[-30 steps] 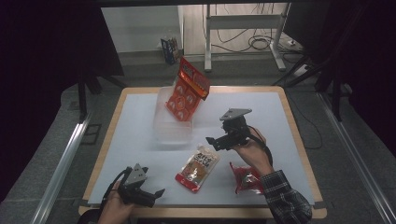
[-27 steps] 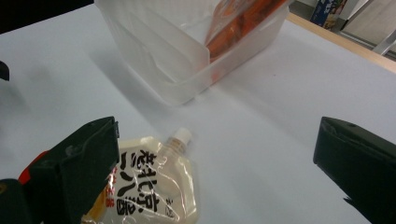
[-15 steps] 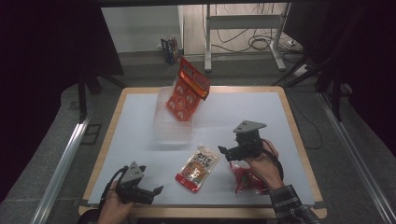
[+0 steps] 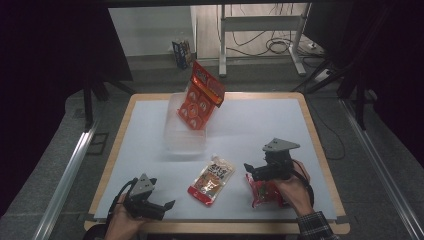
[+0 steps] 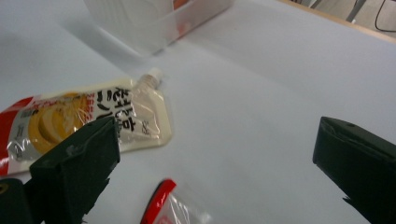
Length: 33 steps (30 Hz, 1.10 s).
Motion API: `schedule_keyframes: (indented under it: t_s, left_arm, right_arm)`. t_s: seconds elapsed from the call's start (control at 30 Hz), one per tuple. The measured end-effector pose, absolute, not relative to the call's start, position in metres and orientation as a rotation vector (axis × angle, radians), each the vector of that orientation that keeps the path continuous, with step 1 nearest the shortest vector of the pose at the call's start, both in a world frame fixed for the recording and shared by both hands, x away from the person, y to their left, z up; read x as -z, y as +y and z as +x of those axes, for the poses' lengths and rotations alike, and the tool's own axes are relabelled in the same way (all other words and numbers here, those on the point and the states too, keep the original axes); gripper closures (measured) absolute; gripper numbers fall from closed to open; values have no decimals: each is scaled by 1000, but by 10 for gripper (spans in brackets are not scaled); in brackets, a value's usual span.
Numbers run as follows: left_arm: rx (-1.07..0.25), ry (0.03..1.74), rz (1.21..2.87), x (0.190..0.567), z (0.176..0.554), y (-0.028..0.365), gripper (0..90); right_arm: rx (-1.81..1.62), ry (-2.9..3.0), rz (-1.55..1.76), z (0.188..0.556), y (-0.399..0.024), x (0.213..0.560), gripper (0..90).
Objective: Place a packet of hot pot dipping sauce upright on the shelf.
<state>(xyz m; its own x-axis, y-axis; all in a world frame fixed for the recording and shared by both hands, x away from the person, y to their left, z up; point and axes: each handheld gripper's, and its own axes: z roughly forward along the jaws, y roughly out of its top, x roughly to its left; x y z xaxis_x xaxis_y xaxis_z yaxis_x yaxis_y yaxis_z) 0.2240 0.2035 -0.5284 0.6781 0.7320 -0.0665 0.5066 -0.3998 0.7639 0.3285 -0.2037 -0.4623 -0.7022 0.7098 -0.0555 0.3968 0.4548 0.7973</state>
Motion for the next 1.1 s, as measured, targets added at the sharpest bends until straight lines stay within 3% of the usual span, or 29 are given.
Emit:
schedule_keyframes:
  t_s: [0.53, 1.1]
  left_arm:
    - [-302, 852, 2126, 524, 225, 189, 198]
    - [-152, 652, 2074, 512, 243, 121, 489]
  right_arm:
    - [-1079, 2273, 1011, 298, -245, 477, 5]
    - [-1012, 2323, 1008, 282, -262, 488, 5]
